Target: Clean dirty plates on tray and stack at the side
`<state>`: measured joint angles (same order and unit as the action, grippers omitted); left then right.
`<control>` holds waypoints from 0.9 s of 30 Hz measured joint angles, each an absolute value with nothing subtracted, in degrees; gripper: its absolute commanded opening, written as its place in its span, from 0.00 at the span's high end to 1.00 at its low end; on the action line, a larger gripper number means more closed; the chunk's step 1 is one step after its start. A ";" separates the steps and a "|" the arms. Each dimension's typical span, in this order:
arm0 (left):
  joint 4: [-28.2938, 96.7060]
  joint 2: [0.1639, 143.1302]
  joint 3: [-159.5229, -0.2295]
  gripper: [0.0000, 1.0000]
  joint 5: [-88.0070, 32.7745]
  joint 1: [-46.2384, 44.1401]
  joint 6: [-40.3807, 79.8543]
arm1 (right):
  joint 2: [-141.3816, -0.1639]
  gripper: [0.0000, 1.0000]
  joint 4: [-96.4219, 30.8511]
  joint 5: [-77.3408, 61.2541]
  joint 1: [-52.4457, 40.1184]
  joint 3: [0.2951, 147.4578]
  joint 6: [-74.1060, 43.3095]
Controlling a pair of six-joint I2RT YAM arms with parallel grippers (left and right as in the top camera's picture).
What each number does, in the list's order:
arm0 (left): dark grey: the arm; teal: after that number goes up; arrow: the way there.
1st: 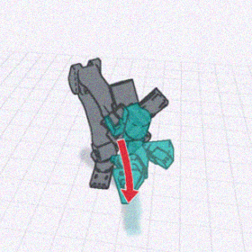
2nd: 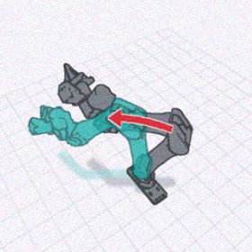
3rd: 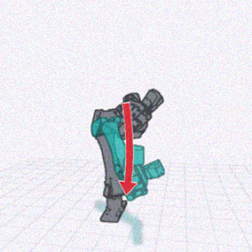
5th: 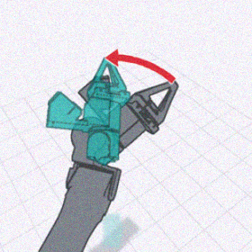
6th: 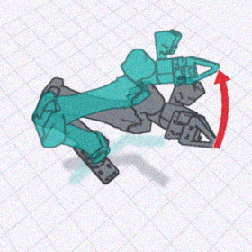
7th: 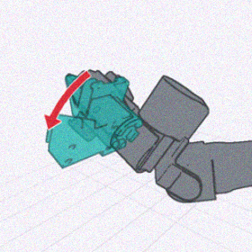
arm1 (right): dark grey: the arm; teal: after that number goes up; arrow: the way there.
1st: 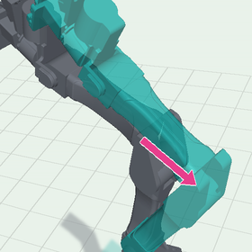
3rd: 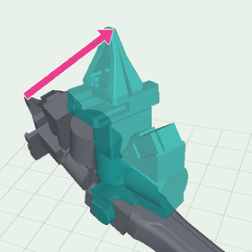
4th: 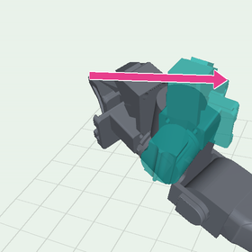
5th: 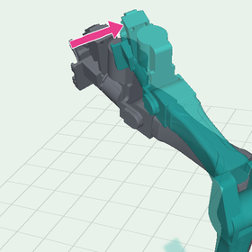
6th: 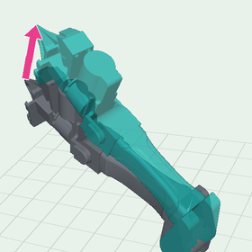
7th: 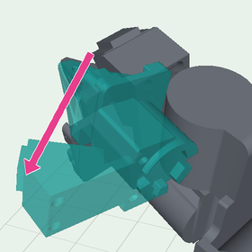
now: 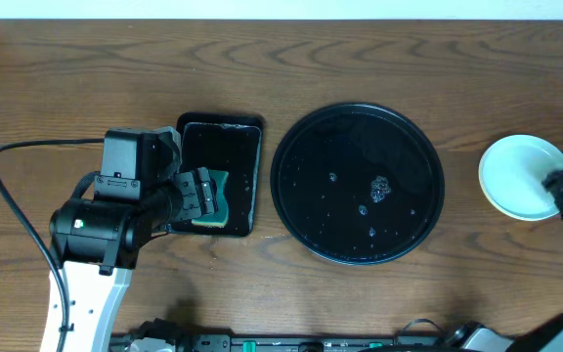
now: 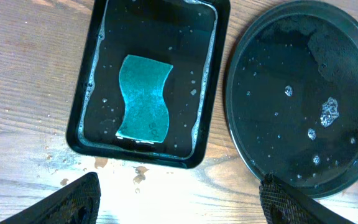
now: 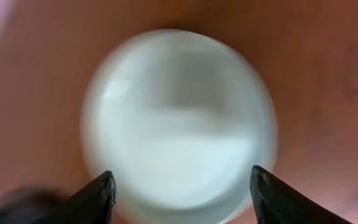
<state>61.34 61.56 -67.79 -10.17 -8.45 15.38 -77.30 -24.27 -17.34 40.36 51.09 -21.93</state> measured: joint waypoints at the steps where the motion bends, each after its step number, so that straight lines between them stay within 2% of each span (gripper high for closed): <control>1: 61.34 61.56 -67.79 0.18 -10.17 -8.45 15.38 | -74.00 0.32 -24.49 -20.25 39.18 51.64 -21.96; 7: 61.34 61.56 -67.79 0.18 -10.20 -8.45 15.38 | -55.46 0.25 -30.92 -32.14 26.35 53.56 -21.26; 8: 61.34 61.56 -67.79 0.18 -10.17 -8.45 15.38 | -52.82 0.19 -32.71 -33.39 23.42 53.63 -20.80; 9: 61.39 61.56 -67.79 0.18 -10.20 -8.45 15.38 | -50.43 0.01 -34.41 -34.30 20.45 53.63 -20.43; 18: 61.36 61.56 -67.79 0.18 -10.20 -8.45 15.38 | -41.32 0.01 -46.04 -37.34 -0.10 53.63 -19.31; 27: 61.34 61.56 -67.79 0.18 -10.17 -8.45 15.38 | -40.88 0.01 -49.78 -33.98 -2.76 53.63 -17.52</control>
<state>61.34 61.56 -67.79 -10.17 -8.45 15.38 -40.88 -49.78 -33.98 -2.76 53.63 -17.52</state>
